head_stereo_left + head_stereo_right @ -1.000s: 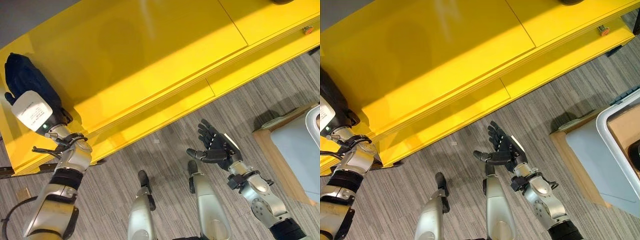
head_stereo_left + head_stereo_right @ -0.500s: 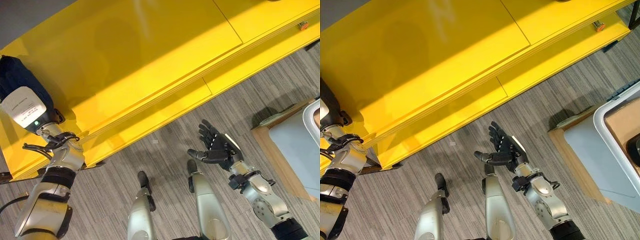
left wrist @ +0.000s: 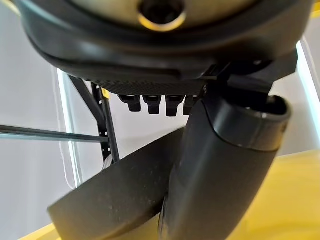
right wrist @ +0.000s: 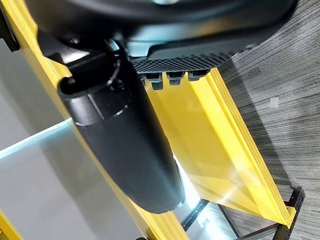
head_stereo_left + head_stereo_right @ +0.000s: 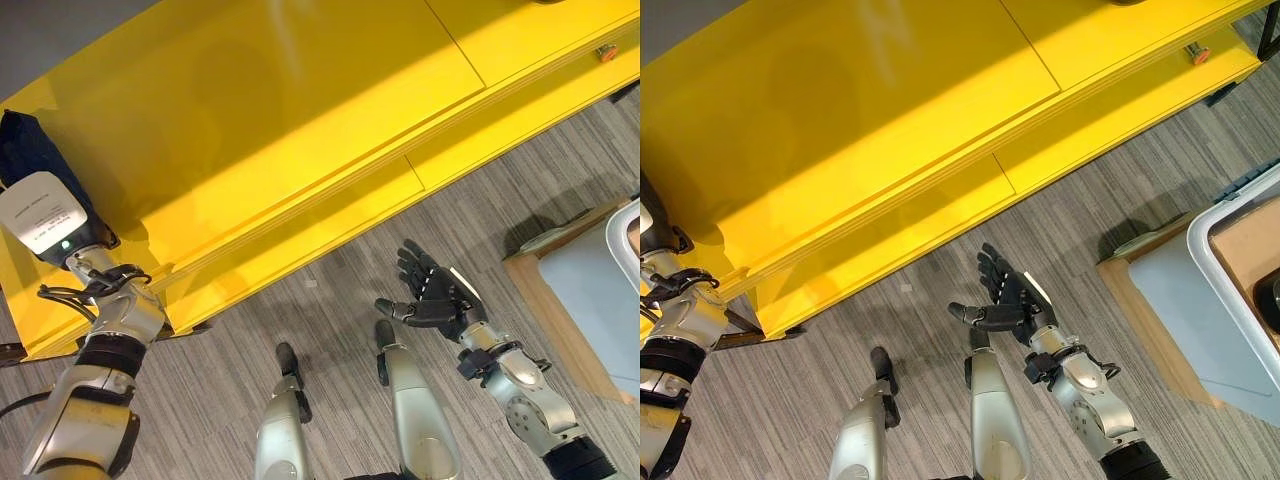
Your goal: Move parts from the plastic box to the shelf.
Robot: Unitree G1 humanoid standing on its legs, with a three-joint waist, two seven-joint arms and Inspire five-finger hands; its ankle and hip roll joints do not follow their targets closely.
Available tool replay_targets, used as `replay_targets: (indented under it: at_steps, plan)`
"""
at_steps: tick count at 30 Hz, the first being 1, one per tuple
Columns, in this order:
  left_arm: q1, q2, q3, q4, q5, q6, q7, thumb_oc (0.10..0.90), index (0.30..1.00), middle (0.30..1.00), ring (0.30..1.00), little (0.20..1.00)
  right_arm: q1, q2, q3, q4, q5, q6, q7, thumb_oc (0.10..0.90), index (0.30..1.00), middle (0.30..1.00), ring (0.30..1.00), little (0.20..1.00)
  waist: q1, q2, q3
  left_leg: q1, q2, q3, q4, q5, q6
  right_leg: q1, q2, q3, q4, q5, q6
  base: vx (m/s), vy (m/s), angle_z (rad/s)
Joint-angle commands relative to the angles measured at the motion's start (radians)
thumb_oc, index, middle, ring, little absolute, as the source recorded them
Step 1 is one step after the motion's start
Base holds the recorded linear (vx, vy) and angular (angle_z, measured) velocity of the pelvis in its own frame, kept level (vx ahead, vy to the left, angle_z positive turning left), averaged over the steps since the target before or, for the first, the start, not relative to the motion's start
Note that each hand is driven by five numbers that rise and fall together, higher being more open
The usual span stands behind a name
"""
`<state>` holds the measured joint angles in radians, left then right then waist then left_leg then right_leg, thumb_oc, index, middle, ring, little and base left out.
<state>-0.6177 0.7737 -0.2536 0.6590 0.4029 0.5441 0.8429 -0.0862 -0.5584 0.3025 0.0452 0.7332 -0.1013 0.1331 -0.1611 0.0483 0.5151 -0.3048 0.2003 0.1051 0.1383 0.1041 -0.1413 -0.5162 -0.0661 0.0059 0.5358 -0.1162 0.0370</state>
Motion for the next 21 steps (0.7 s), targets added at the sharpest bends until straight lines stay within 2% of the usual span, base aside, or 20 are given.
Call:
replay_targets:
  at_steps: [1,7,21]
  plan:
    - [-0.032,0.148,0.01,-0.018,0.07,0.003,0.09,0.9,1.0,1.0,1.0,1.0,-0.011,0.017,0.002,-0.096,0.036,-0.059,0.03,0.9,1.0,1.0,1.0,1.0,-0.024,-0.017,-0.074,-0.045,-0.063,0.066,0.018,-0.014,0.051,0.093,-0.013,-0.074,-0.08,-0.046,-0.014,0.0,0.0,0.0]
    - [-0.052,0.156,0.036,-0.039,0.082,-0.062,0.204,0.9,1.0,1.0,1.0,1.0,-0.002,0.019,0.007,-0.098,0.043,-0.063,0.03,0.9,1.0,1.0,1.0,1.0,-0.025,-0.026,-0.076,-0.04,-0.064,0.063,0.025,-0.017,0.051,0.104,-0.015,-0.075,-0.077,-0.051,-0.014,0.0,0.0,0.0]
    - [-0.07,0.157,0.037,-0.07,0.118,-0.147,0.193,0.9,1.0,1.0,1.0,1.0,0.008,0.031,0.019,-0.095,0.042,-0.082,0.029,0.9,1.0,1.0,1.0,1.0,-0.018,-0.034,-0.077,-0.052,-0.052,0.058,0.046,-0.019,0.053,0.11,-0.005,-0.079,-0.075,-0.047,-0.018,0.0,-0.01,0.0]
